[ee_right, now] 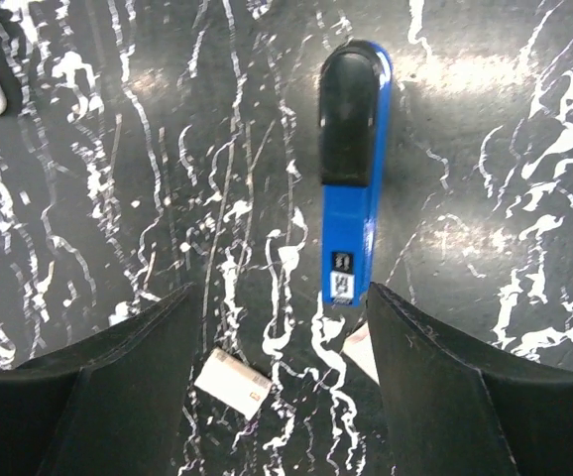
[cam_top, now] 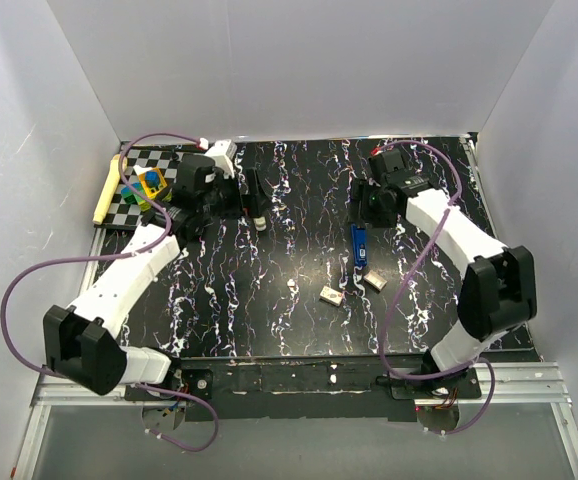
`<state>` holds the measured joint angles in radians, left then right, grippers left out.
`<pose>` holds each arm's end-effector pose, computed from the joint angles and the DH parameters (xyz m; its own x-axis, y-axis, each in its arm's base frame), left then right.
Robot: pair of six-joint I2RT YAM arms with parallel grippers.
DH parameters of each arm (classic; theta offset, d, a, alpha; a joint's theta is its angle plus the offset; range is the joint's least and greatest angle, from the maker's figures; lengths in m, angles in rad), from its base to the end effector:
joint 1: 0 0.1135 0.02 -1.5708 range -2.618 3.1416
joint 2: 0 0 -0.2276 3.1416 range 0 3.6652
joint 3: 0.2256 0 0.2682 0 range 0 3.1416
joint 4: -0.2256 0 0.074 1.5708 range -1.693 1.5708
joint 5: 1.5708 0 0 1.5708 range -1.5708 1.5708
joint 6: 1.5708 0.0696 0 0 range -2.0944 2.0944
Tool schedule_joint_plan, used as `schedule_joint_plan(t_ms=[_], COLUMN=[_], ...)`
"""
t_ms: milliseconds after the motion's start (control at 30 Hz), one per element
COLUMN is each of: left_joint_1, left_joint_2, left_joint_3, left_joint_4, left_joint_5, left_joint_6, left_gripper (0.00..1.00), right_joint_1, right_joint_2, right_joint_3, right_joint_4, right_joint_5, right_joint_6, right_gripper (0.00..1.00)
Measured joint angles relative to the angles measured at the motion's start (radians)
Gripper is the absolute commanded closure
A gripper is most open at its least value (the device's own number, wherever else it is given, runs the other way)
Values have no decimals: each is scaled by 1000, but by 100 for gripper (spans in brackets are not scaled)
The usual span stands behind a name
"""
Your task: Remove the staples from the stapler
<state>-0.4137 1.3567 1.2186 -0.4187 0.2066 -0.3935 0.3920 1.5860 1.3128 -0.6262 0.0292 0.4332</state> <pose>0.3234 -0.1576 0.2842 -0.6589 -0.1206 -0.7425 0.3251 0.8445 -0.4256 0.3526 0.1435 0.2159 -0.8100 0.1192 -0.5742 -0.0276 0.9703 0.2404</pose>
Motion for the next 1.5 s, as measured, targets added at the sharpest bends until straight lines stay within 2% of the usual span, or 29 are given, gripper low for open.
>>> schedule_joint_plan(t_ms=[233, 467, 800, 1067, 1200, 1367, 1500], left_joint_1=[0, 0, 0, 0, 0, 0, 0], left_joint_2=[-69, -71, -78, -87, -87, -87, -87], left_joint_3=[-99, -101, -117, -126, -126, -126, -126], left_joint_4=[-8, -22, -26, -27, -30, -35, -42], left_joint_5=[-46, -83, -183, -200, -200, -201, -189], left_joint_6=[15, 20, 27, 27, 27, 27, 27], left_gripper=[2, 2, 2, 2, 2, 2, 2], right_joint_1=[-18, -21, -21, -21, -21, -21, -21], right_joint_2=[146, 267, 354, 386, 415, 432, 432], right_joint_3=[118, 232, 277, 277, 279, 286, 288], right_joint_4=[-42, -90, -124, -134, -135, -134, -134], right_joint_5=[65, 93, 117, 122, 121, 114, 114], right_joint_6=[-39, -75, -92, -92, -89, -78, -68], right_gripper=[26, 26, 27, 36, 43, 69, 84])
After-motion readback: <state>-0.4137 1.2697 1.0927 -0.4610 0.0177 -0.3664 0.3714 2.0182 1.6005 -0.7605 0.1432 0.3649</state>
